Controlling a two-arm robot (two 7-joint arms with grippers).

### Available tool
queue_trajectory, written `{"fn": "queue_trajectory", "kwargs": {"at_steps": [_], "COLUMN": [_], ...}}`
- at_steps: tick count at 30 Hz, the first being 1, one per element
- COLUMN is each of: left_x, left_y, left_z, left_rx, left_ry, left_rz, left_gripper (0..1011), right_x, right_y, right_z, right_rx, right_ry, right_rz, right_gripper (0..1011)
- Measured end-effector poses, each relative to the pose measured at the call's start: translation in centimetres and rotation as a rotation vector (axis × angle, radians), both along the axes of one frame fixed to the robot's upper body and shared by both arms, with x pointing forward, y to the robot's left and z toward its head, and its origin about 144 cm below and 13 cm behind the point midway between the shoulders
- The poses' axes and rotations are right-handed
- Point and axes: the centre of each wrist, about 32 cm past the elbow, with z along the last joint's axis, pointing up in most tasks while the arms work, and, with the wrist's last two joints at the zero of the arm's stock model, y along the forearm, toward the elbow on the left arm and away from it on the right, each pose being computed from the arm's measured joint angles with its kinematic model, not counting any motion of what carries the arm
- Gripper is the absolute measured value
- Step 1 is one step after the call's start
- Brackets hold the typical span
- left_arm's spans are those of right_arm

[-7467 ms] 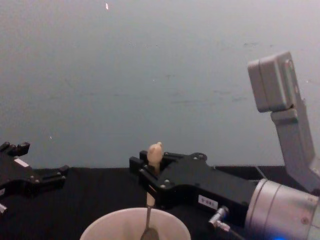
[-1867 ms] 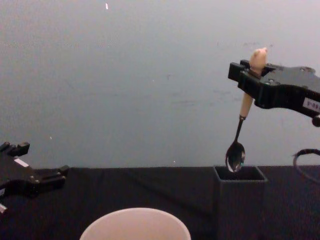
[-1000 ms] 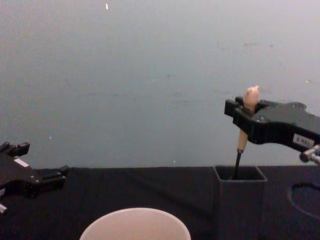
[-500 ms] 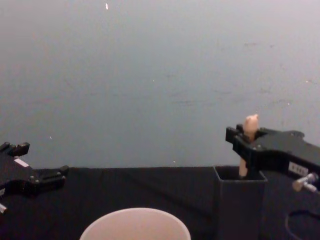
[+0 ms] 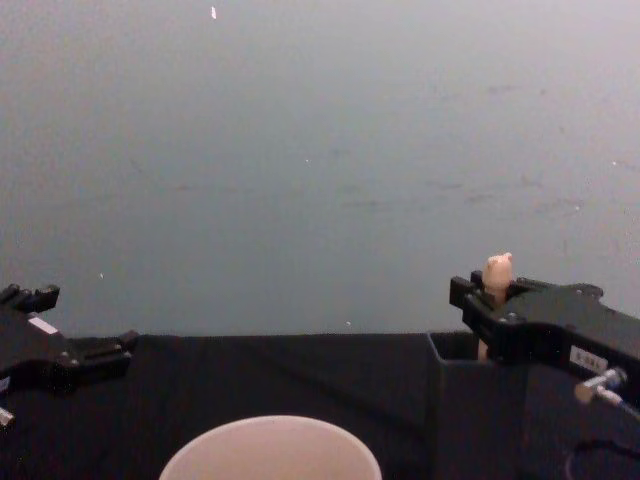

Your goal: Pick up the stirring spoon with one hand, stir inside the cup, then place it back in its original position.

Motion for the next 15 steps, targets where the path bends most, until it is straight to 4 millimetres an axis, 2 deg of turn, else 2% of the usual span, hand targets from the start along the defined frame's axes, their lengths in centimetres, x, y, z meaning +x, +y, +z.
{"fn": "queue_trajectory", "kwargs": {"at_steps": [13,15], "left_x": [0.0,0.0], "left_y": [0.0,0.0], "left_z": [0.0,0.0], "left_rx": [0.0,0.0], "left_ry": [0.0,0.0], "left_rz": [0.0,0.0], "left_gripper": [1001,1001], "right_x": [0.01,0.01], "right_y": [-0.02,-0.02], "right_z": [0.0,0.0], "right_rx": [-0.002,-0.001], "right_ry": [0.0,0.0], "right_rz": [-0.001,0.0], "right_gripper": [165,227]}}
